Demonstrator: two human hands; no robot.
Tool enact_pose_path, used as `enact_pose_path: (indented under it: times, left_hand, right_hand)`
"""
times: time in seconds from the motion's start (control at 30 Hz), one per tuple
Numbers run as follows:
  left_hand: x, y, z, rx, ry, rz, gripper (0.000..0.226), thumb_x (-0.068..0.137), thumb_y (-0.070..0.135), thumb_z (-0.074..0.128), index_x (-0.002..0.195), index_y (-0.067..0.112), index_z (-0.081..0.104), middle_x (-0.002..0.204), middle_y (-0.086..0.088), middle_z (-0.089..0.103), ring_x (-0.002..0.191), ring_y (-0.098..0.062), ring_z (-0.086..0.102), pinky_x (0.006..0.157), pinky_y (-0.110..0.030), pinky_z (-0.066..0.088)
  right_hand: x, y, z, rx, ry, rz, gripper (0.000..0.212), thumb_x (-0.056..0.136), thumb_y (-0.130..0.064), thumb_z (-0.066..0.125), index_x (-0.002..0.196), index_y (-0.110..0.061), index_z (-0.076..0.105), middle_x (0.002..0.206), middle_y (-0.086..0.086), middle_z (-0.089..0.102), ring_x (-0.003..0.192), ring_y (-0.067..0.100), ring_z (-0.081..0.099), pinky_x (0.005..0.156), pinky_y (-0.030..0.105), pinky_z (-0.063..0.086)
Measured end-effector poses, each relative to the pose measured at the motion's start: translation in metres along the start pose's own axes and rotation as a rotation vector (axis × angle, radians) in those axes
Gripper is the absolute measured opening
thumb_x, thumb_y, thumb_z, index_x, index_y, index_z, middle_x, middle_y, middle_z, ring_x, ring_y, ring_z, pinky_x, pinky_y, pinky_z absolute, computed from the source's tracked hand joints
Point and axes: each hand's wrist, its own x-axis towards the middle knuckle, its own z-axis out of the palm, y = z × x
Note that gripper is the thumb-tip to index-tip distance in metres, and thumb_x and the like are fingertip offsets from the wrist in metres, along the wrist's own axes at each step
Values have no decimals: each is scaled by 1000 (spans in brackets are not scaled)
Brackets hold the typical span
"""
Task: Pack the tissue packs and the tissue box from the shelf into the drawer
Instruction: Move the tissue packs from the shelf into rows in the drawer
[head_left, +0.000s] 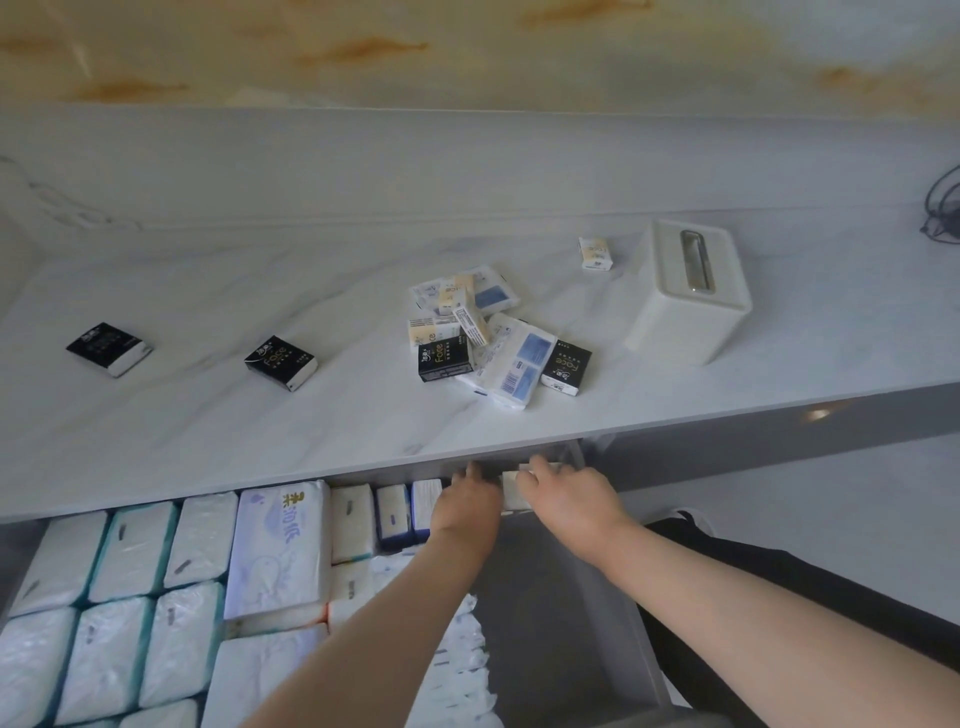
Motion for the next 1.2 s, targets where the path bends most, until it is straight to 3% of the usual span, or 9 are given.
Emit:
enact_pose_path:
  times: [0.17, 0.33, 0.53, 0.7, 0.83, 0.9, 0.97, 1.03, 1.2]
  left_hand:
    - [-10, -11, -4, -269, 49, -67, 49, 87, 11, 64, 133, 15, 48, 129, -7, 56, 114, -24, 58, 93, -31, 49]
    - [-26, -20, -9, -363, 208, -62, 58, 81, 42, 67, 130, 24, 42, 124, 3, 54, 110, -21, 58, 79, -31, 48]
    - [-24, -20, -2, -250, 193, -114, 41, 88, 37, 64, 124, 24, 48, 123, -1, 60, 107, -21, 60, 84, -31, 50]
    - [-15, -16, -1, 19, 189, -62, 45, 90, 35, 60, 130, 23, 44, 120, -4, 61, 109, -25, 58, 89, -35, 45]
    - [-5, -9, 0, 67, 143, -43, 43, 90, 31, 60, 130, 22, 46, 122, -5, 59, 114, -27, 53, 85, -34, 44]
    - [-2, -8, 2, 54, 136, -45, 44, 90, 30, 61, 130, 22, 46, 122, -5, 59, 114, -27, 53, 85, -33, 44]
    - [-2, -10, 3, 34, 144, -45, 45, 89, 28, 63, 130, 23, 46, 120, -5, 59, 111, -27, 56, 85, -33, 45]
    - [-2, -13, 4, 41, 154, -33, 46, 88, 25, 64, 130, 23, 45, 120, -5, 59, 108, -26, 58, 85, -33, 46]
    - [-4, -12, 5, -39, 136, -61, 51, 81, -3, 59, 128, 16, 50, 131, -10, 44, 95, -29, 63, 70, -35, 48]
  right_hand:
    - [4, -3, -10, 68, 18, -42, 61, 20, -2, 84, 75, -14, 61, 68, 2, 52, 35, 20, 45, 39, 24, 17]
    - [15, -13, -11, 227, 44, -81, 56, 39, -27, 97, 77, -18, 56, 72, -1, 53, 37, 18, 52, 32, 25, 30]
    - [13, -10, -5, 190, 44, -98, 50, 61, -29, 89, 98, -13, 59, 98, 8, 56, 66, 27, 61, 46, 38, 47]
    - [12, -3, 5, 31, -12, -47, 57, 44, -38, 94, 88, -15, 67, 89, 7, 56, 69, 25, 57, 54, 36, 44]
    - [14, -5, 0, -2, -71, -22, 57, 67, -51, 82, 107, -14, 63, 105, 10, 57, 89, 29, 58, 74, 40, 44]
    - [18, -7, -2, -23, -73, -5, 55, 70, -54, 79, 106, -14, 63, 105, 10, 58, 90, 30, 59, 76, 39, 44]
    - [23, -9, 0, -27, -89, 43, 52, 50, -48, 90, 84, -15, 67, 86, 9, 60, 72, 29, 60, 63, 36, 45]
    - [27, -9, 7, -14, -48, 52, 43, 36, -27, 92, 69, -17, 65, 74, 8, 59, 59, 28, 58, 54, 33, 42]
    - [24, -5, 8, -24, 3, 30, 40, 34, -12, 85, 68, -15, 64, 73, 8, 58, 56, 29, 56, 52, 35, 43]
